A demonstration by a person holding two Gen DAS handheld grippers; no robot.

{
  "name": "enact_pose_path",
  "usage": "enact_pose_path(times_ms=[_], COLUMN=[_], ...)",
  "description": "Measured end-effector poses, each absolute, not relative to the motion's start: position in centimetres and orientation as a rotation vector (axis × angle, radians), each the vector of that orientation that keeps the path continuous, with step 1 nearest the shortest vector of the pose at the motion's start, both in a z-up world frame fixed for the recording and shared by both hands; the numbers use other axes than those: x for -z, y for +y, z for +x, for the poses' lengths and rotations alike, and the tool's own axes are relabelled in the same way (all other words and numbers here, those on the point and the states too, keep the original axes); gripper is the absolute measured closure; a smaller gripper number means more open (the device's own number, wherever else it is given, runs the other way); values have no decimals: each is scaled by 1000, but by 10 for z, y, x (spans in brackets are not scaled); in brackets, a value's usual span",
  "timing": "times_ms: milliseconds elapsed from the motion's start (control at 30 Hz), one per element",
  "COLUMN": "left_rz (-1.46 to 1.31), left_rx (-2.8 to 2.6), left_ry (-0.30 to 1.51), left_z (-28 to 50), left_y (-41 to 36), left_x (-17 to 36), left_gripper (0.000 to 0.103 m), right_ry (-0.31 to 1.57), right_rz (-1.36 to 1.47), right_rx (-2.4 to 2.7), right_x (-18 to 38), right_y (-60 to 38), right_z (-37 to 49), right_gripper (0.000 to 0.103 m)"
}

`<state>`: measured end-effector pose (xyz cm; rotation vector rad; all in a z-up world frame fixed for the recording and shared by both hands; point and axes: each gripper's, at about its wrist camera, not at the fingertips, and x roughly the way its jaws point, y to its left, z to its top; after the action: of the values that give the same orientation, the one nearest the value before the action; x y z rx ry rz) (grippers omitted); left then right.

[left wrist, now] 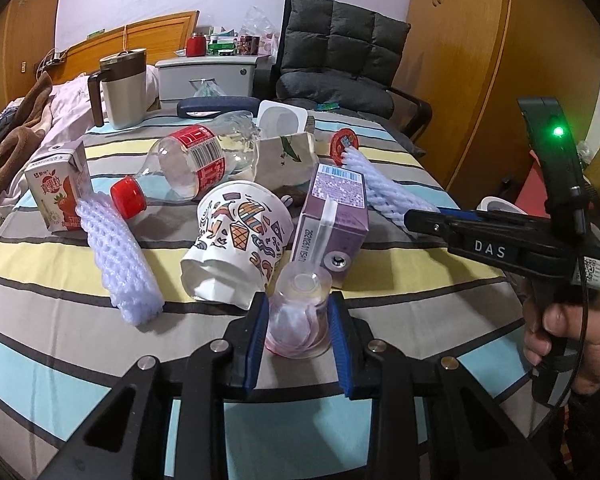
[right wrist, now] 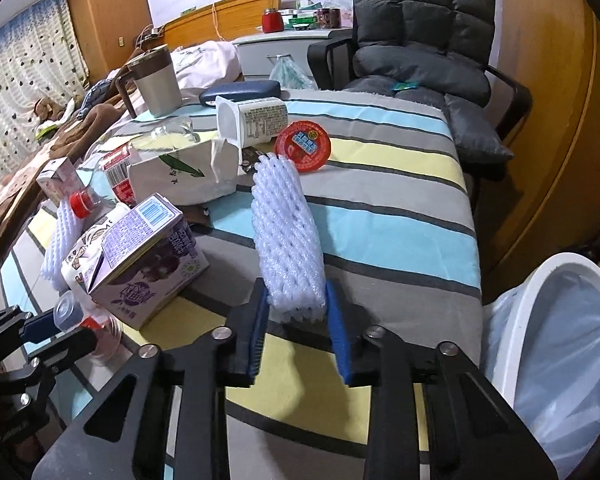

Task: Collect trash
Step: 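Grasp the white foam mesh sleeve with the right gripper while the left gripper grasps the small clear cup, then carry both items to the white bin and open both grippers to drop them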

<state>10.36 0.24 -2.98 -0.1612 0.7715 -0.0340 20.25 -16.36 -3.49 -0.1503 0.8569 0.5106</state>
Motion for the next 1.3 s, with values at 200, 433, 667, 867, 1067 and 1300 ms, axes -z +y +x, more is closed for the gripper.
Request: enact_pose_path(times_ms=[200, 433, 667, 867, 1067, 1300], left_rz=[-151, -140, -124, -101, -80, -48], left_rx=[38, 51, 97, 171, 269, 395], left_ry=[772, 754, 735, 723, 714, 711], left_z=[99, 87, 83, 96, 118, 141], left_y=[-2, -10, -28, -56, -95, -154], left_x=[27, 15, 1, -8, -18, -23], left_gripper=[72, 72, 72, 72, 72, 72], right_ry=[831, 807, 783, 774, 768, 787], right_rz=[-120, -74, -34, 0, 34, 57], right_rx=[-503, -472, -406, -318, -219, -116], right_x=[25, 16, 6, 6, 10, 17], right_y=[-178, -197, -225, -255, -289, -326], right_z=[190, 167, 148, 141, 134, 130], right_gripper=[79, 79, 79, 79, 79, 79])
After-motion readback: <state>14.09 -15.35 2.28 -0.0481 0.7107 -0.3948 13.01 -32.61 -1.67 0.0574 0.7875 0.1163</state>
